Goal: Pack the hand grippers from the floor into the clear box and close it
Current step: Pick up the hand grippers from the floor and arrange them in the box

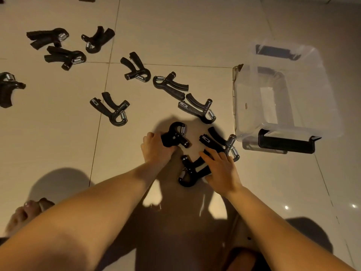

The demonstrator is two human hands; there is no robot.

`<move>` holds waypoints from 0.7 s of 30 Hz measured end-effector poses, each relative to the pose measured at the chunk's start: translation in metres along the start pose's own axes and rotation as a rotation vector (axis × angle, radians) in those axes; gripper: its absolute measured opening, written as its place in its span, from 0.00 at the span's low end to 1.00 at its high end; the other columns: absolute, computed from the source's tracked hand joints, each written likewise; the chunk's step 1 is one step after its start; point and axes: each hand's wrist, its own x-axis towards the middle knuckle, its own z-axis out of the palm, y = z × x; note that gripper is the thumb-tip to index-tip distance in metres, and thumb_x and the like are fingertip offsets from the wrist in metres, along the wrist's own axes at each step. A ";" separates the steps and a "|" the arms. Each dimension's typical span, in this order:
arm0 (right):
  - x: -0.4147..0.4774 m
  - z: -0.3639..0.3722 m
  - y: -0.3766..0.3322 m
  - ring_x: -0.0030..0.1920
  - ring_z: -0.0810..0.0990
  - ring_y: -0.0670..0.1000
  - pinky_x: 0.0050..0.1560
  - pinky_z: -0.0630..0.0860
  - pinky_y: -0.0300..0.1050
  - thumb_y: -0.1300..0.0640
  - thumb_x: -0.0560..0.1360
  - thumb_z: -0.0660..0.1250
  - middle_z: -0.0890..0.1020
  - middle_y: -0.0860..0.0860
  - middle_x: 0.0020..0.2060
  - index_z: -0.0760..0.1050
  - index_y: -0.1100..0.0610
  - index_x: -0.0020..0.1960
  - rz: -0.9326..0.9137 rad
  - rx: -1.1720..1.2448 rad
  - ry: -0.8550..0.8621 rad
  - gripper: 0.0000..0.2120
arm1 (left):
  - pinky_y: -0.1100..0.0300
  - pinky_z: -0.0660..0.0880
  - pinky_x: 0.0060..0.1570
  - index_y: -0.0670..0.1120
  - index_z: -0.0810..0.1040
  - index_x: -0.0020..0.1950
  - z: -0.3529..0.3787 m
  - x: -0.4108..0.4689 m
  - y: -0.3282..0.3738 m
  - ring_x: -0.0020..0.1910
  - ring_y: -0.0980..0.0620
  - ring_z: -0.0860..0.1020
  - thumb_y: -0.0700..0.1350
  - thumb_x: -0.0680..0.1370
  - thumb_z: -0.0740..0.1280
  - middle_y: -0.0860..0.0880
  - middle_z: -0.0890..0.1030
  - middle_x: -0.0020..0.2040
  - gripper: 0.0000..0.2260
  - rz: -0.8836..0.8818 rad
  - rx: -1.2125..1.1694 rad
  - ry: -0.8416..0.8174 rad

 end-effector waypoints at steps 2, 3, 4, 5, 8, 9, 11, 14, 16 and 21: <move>0.000 0.004 0.001 0.66 0.73 0.58 0.63 0.72 0.54 0.51 0.70 0.75 0.69 0.51 0.74 0.66 0.47 0.77 -0.026 -0.001 0.014 0.37 | 0.47 0.77 0.46 0.50 0.80 0.55 -0.008 -0.003 -0.018 0.49 0.43 0.77 0.55 0.65 0.77 0.48 0.78 0.48 0.22 0.022 -0.037 0.047; -0.001 0.006 0.001 0.65 0.74 0.58 0.63 0.72 0.54 0.50 0.70 0.75 0.70 0.51 0.72 0.68 0.48 0.75 -0.042 -0.004 0.012 0.35 | 0.47 0.76 0.44 0.49 0.78 0.54 -0.011 -0.006 -0.027 0.48 0.43 0.76 0.54 0.65 0.78 0.48 0.78 0.47 0.21 0.034 -0.062 0.050; -0.001 0.007 0.001 0.64 0.74 0.58 0.63 0.71 0.54 0.48 0.70 0.76 0.71 0.51 0.71 0.71 0.48 0.73 -0.060 -0.014 0.018 0.34 | 0.48 0.74 0.43 0.49 0.77 0.52 -0.013 -0.009 -0.034 0.47 0.43 0.76 0.52 0.65 0.79 0.48 0.78 0.47 0.21 0.035 -0.108 0.044; -0.002 0.008 0.000 0.64 0.74 0.57 0.62 0.70 0.53 0.45 0.70 0.75 0.73 0.50 0.69 0.72 0.48 0.72 -0.072 -0.031 0.022 0.32 | 0.48 0.74 0.43 0.49 0.75 0.52 -0.015 -0.013 -0.037 0.46 0.43 0.76 0.50 0.65 0.79 0.48 0.78 0.46 0.20 0.016 -0.163 0.033; -0.004 0.010 -0.002 0.62 0.73 0.55 0.60 0.68 0.51 0.37 0.69 0.74 0.75 0.48 0.64 0.74 0.48 0.68 -0.084 -0.055 0.031 0.31 | 0.44 0.78 0.43 0.51 0.73 0.51 -0.019 -0.026 -0.039 0.45 0.43 0.79 0.45 0.66 0.80 0.50 0.80 0.45 0.20 -0.049 -0.301 0.029; -0.005 0.009 -0.004 0.60 0.73 0.54 0.59 0.67 0.50 0.35 0.67 0.74 0.76 0.47 0.62 0.75 0.48 0.67 -0.083 -0.045 0.028 0.32 | 0.41 0.79 0.42 0.52 0.73 0.51 -0.021 -0.030 -0.040 0.44 0.42 0.80 0.44 0.66 0.80 0.50 0.80 0.45 0.20 -0.060 -0.326 0.029; -0.008 0.006 -0.009 0.58 0.74 0.52 0.59 0.68 0.50 0.33 0.66 0.74 0.77 0.46 0.59 0.76 0.48 0.64 -0.080 -0.015 0.018 0.32 | 0.42 0.80 0.41 0.51 0.74 0.51 -0.027 -0.038 -0.039 0.42 0.42 0.81 0.42 0.67 0.80 0.51 0.80 0.44 0.20 -0.072 -0.355 0.040; -0.015 -0.005 -0.016 0.58 0.74 0.52 0.59 0.69 0.50 0.34 0.66 0.75 0.77 0.46 0.59 0.76 0.50 0.63 -0.075 0.048 0.030 0.32 | 0.53 0.77 0.43 0.48 0.75 0.54 -0.044 -0.045 -0.034 0.44 0.45 0.81 0.43 0.68 0.81 0.52 0.80 0.44 0.20 -0.031 -0.370 0.102; -0.017 -0.024 -0.016 0.59 0.74 0.53 0.60 0.71 0.50 0.35 0.66 0.76 0.77 0.47 0.60 0.76 0.51 0.63 -0.077 0.048 0.070 0.31 | 0.57 0.75 0.45 0.47 0.75 0.55 -0.062 -0.049 -0.021 0.43 0.51 0.80 0.43 0.68 0.81 0.55 0.80 0.43 0.21 -0.013 -0.415 0.129; -0.008 -0.118 -0.008 0.56 0.72 0.51 0.55 0.72 0.47 0.36 0.69 0.74 0.76 0.48 0.58 0.74 0.51 0.65 -0.107 0.031 0.203 0.31 | 0.58 0.73 0.48 0.45 0.75 0.60 -0.129 -0.050 0.051 0.46 0.51 0.78 0.45 0.69 0.81 0.56 0.78 0.46 0.24 0.112 -0.465 0.222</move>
